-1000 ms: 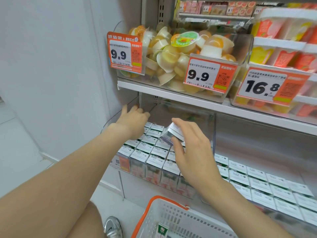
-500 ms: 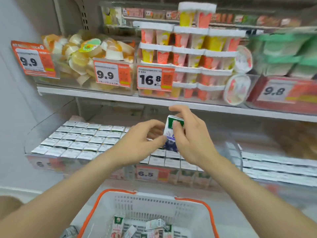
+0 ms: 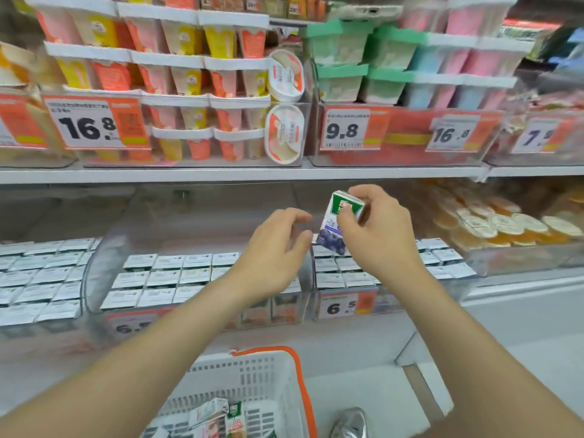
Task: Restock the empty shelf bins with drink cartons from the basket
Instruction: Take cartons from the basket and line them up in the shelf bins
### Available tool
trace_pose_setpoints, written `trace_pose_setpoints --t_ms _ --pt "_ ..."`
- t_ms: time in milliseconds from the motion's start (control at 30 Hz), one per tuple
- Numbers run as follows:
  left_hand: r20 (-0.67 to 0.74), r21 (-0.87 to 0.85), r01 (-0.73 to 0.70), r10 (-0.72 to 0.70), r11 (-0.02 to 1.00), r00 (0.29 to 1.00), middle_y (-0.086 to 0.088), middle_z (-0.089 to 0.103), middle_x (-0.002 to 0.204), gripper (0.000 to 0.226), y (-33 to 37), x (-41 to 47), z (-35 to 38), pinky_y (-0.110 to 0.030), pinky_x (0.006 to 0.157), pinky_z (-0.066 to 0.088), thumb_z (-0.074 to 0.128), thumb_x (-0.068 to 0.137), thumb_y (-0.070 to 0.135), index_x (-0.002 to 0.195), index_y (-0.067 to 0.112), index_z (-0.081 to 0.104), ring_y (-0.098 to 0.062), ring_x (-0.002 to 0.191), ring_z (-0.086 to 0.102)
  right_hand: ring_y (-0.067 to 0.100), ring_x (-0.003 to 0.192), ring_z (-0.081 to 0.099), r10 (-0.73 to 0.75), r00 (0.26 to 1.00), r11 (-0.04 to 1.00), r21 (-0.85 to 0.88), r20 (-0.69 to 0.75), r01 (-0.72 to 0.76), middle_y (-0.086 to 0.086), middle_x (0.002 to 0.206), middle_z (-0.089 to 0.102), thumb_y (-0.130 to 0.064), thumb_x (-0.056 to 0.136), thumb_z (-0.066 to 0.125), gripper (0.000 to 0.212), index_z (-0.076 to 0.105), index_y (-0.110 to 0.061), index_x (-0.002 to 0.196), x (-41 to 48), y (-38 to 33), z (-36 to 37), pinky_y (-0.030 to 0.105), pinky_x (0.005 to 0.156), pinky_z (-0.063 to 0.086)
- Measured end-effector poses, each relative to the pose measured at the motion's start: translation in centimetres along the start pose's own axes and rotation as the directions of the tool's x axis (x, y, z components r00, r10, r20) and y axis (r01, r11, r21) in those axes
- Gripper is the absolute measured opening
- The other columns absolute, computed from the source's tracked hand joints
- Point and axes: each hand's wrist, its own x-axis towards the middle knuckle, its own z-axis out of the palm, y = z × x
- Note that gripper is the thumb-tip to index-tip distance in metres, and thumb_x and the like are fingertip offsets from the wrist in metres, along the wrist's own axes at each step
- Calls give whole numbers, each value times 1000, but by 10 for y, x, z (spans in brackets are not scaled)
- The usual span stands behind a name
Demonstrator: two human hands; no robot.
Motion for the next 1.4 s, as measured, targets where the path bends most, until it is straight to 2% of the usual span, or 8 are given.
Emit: trace_pose_setpoints --t_ms 167,267,600,700,833,1000,1267,1400 --pt "168 95 67 -83 993 982 -4 10 169 72 -2 10 32 -34 125 21 58 102 31 161 14 21 -19 157 15 32 116 57 -97 990 968 -220 106 118 12 130 57 -1 95 61 46 57 -12 139 20 34 1 35 94 41" --pt "237 171 91 -130 981 963 -3 13 169 79 -11 8 42 -47 123 30 61 94 32 159 19 18 -28 154 24 35 114 57 -86 975 944 -297 204 146 12 127 58 3 93 63 47 57 -15 136 35 50 14 43 90 47" --pt "169 418 23 -103 908 980 -13 19 170 18 -18 -2 53 -52 109 29 49 97 42 113 35 44 -36 135 45 36 122 57 196 793 875 -468 577 125 9 131 64 -12 101 46 45 54 -25 143 63 89 51 47 103 47" --pt "168 387 26 -98 922 981 -12 17 171 15 -19 -2 54 -51 109 28 48 99 40 113 35 43 -35 134 45 38 133 45 248 807 840 -534 536 97 15 139 59 -30 101 39 44 59 -20 138 64 87 56 49 111 31" --pt "182 390 4 -81 921 980 -11 16 170 16 -23 -2 54 -54 109 29 46 100 42 114 37 41 -34 130 46 38 108 50 247 817 876 -480 521 41 16 110 61 -26 99 40 27 63 -13 96 62 85 58 42 89 41" --pt "222 369 3 -92 930 971 -7 10 172 28 -21 -1 51 -54 109 28 46 103 47 129 42 40 -34 135 44 38 121 59 244 814 940 -336 527 -65 19 142 58 -15 100 43 47 55 -7 145 58 84 56 44 101 52" --pt "267 391 -17 -96 920 959 -6 7 174 44 -25 3 46 -55 106 27 44 102 60 142 46 32 -35 143 40 38 135 48 237 803 903 -430 547 26 14 149 55 -22 101 38 48 52 -17 148 54 81 53 49 111 39" --pt "312 279 -20 -71 960 947 -1 21 172 78 -27 -2 32 -58 115 29 48 98 69 160 42 8 -29 151 34 40 126 50 14 921 896 -414 389 162 15 135 57 -11 92 49 48 57 -14 140 41 45 43 49 103 44"
